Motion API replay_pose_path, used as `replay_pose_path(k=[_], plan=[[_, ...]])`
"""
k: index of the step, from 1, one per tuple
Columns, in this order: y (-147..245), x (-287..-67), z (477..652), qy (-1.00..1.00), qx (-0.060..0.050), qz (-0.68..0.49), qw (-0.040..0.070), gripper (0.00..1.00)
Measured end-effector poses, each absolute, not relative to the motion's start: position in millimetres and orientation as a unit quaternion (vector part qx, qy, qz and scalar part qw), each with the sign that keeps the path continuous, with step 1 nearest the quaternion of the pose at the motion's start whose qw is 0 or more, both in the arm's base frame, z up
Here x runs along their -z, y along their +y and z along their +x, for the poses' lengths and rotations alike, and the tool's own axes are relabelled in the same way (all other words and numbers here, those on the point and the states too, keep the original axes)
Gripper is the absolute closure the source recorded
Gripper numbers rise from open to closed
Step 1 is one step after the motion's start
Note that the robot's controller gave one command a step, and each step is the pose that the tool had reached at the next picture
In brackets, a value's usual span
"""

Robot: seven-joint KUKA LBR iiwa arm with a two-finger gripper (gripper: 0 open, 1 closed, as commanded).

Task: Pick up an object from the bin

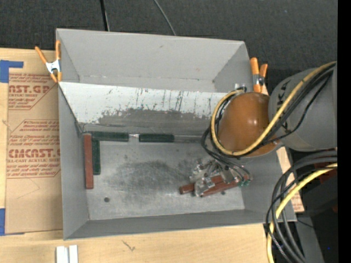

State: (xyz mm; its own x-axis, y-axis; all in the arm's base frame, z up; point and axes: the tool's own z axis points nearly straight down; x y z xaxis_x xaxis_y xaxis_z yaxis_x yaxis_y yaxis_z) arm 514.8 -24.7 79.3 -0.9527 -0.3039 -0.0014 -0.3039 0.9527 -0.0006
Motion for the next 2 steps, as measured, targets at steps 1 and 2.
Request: replay_pose_path(k=[1,2], plan=[[-25,-79,514.8,0.988,0.000,-0.154,0.001,1.00],[-15,-229,531.2,0.981,0.000,-0.196,0.002,1.00]])
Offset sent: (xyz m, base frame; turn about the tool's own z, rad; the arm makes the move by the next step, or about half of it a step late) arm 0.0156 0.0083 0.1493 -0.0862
